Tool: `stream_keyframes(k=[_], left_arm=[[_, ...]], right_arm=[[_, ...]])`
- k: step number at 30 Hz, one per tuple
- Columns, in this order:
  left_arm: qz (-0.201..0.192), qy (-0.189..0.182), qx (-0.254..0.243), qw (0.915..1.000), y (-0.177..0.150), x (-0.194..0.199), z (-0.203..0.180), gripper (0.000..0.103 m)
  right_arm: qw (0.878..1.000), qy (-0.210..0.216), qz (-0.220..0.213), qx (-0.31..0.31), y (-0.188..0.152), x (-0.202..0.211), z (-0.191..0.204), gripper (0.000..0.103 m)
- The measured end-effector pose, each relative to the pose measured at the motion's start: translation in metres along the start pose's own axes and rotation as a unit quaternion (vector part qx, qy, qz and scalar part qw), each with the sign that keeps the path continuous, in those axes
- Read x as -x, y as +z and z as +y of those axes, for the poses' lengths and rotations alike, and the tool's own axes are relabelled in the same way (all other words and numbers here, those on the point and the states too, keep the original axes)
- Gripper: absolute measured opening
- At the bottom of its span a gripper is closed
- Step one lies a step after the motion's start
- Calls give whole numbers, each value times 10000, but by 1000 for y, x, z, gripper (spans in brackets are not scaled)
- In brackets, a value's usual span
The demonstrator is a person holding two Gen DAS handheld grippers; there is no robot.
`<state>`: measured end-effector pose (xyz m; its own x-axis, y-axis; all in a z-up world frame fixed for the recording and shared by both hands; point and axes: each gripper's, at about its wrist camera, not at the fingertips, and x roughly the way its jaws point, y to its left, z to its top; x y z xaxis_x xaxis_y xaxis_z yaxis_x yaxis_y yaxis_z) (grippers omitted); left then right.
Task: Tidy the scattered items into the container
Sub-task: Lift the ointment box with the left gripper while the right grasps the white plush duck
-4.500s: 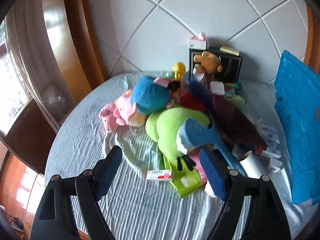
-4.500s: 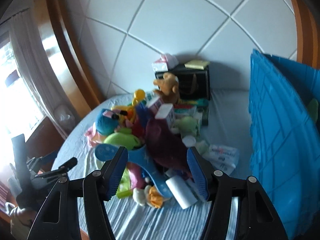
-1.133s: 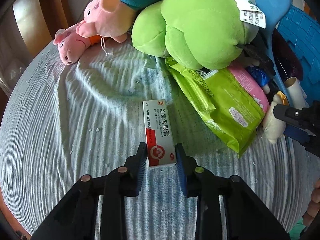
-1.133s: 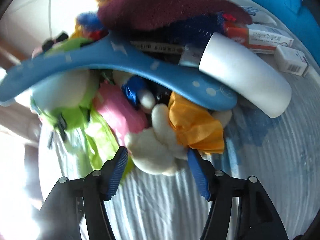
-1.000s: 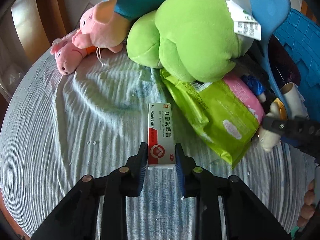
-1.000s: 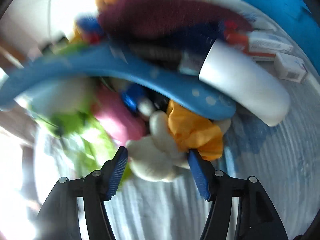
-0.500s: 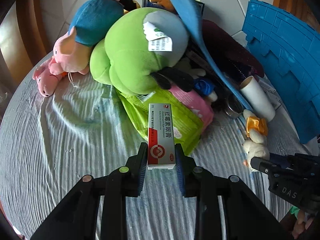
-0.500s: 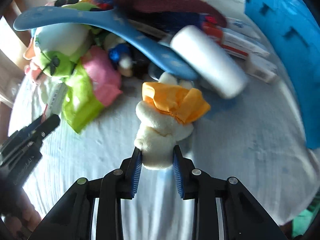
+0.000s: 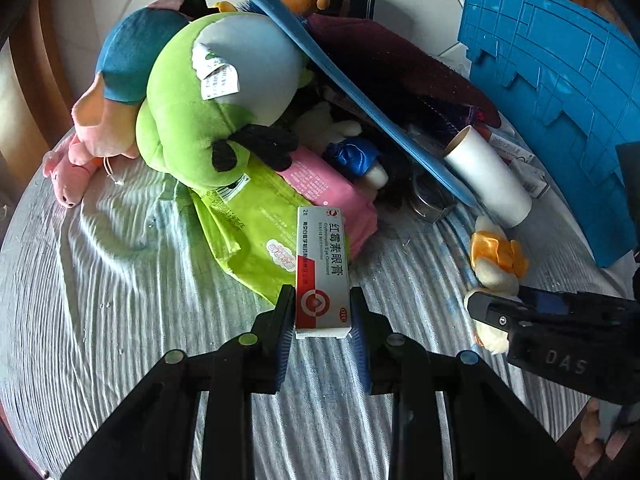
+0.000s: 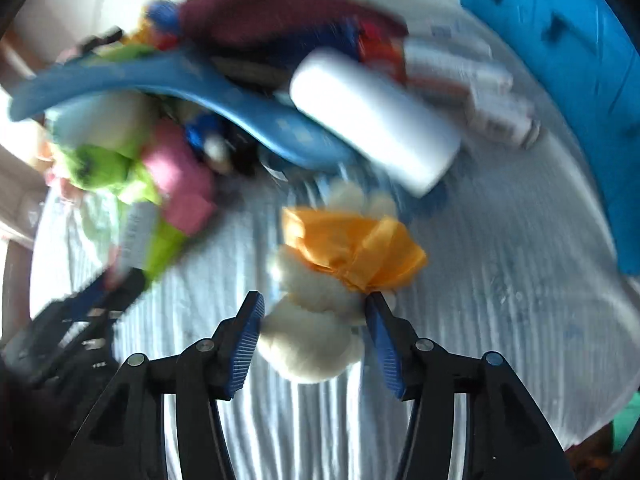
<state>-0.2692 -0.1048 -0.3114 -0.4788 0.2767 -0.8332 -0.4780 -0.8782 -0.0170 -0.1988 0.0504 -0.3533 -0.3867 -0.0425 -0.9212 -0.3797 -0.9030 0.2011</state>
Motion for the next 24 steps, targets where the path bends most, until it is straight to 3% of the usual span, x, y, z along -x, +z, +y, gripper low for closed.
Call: stream_keyframes(k=[3,11,15,24], left_arm=[[-15,56,13,10000,0,4,-4,26],[-441,168,90,9988,16,46,-17,26],[-871,51,-77,9962,37,74,-23,26],[-1784,-370,-342,9827,82,130,-49,26]], right_arm=[[9997,18,-96,245,-2,12,5,33],[9896,287,-1044,944,-2,87,23,33],[9798,294,-1687,1032,-1,134,40,33],[9541,-8,-2809,1039,36,223,32,33]])
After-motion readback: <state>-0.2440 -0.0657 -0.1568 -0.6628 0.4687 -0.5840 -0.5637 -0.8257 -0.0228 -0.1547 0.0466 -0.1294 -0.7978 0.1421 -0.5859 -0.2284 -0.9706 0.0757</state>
